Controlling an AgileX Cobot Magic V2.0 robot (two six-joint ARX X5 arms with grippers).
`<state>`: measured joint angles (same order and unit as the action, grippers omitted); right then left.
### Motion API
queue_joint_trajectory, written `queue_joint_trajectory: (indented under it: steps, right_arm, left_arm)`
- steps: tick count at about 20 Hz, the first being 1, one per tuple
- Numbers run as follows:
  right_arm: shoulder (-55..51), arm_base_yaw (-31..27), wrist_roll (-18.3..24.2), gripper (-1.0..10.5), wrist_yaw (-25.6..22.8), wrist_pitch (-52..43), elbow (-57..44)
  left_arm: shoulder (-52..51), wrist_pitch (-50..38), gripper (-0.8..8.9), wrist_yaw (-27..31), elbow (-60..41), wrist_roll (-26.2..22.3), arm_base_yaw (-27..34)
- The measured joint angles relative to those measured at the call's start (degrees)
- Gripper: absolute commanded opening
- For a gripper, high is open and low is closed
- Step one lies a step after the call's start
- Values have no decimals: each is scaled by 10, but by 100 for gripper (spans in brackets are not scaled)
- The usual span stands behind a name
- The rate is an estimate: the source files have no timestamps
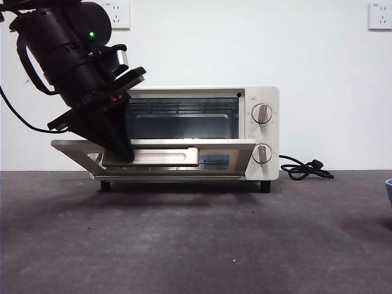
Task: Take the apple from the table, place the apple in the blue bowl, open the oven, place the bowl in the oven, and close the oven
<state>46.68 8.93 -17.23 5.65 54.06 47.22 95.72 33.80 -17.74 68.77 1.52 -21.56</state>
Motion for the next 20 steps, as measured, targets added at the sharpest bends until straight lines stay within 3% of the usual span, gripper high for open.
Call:
queue_joint_trajectory:
  steps: [10,20]
  right_arm:
    - [0,0,-19,-11,-7,2,0]
    - [0,0,-25,-11,-7,11,0]
  left_arm:
    - [0,-11,-6,41,-3,-11,-34]
    - [0,49,-6,41,-3,-67,-38]
